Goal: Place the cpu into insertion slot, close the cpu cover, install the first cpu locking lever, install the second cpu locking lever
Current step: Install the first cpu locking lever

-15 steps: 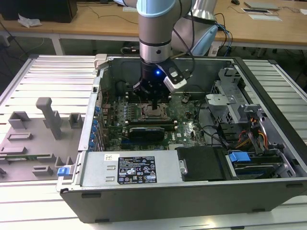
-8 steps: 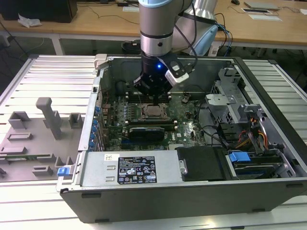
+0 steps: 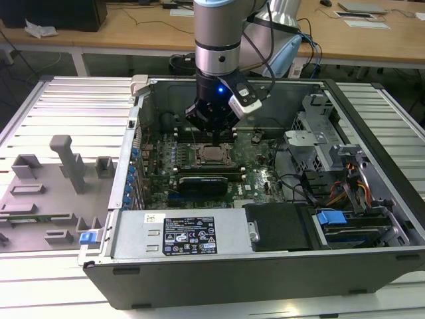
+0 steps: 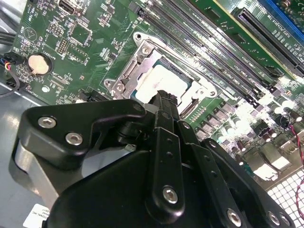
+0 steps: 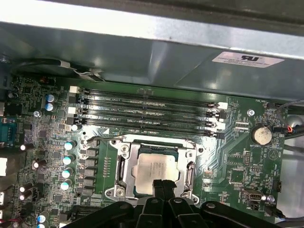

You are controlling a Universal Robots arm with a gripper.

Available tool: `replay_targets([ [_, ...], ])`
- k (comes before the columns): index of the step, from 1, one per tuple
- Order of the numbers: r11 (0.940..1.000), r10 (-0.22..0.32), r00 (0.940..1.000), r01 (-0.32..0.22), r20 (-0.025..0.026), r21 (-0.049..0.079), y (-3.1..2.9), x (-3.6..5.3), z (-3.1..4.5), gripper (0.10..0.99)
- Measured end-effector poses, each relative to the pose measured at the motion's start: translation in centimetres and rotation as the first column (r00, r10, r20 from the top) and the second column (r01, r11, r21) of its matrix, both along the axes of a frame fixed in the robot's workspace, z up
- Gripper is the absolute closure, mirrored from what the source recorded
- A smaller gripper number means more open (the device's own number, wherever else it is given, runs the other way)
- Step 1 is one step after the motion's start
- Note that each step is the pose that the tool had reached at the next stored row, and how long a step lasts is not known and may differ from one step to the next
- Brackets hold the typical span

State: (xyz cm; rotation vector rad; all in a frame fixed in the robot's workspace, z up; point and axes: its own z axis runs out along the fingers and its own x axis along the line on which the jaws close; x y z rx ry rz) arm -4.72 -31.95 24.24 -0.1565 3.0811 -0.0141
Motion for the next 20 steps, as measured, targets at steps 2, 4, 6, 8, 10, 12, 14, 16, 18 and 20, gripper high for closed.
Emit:
replay_targets([
  [2,1.0000,0.000,1.0000,0.000,0.0000,0.000,0.00,0.00,0.00,0.980],
  [4,1.0000,-0.001,1.0000,0.001,0.0000,0.000,0.00,0.00,0.00,0.980],
  [6,1.0000,-0.001,1.0000,0.001,0.0000,0.000,0.00,0.00,0.00,0.980],
  [8,1.0000,-0.001,1.0000,0.001,0.0000,0.000,0.00,0.00,0.00,0.980],
  [10,1.0000,-0.001,1.0000,0.001,0.0002,0.000,0.02,-0.06,0.00,0.980],
  [12,1.0000,-0.001,1.0000,0.001,0.0002,0.000,0.03,-0.14,0.00,0.980],
  [14,1.0000,-0.001,1.0000,0.001,0.0002,0.000,0.03,-0.28,0.00,0.980],
  [16,1.0000,-0.001,1.0000,0.001,0.0003,0.000,0.05,-0.57,0.00,0.980],
  [18,1.0000,-0.001,1.0000,0.001,0.0004,0.000,0.07,-0.81,0.00,0.980],
  [20,1.0000,-0.001,1.0000,0.001,0.0005,0.000,0.08,-1.00,0.00,0.980],
])
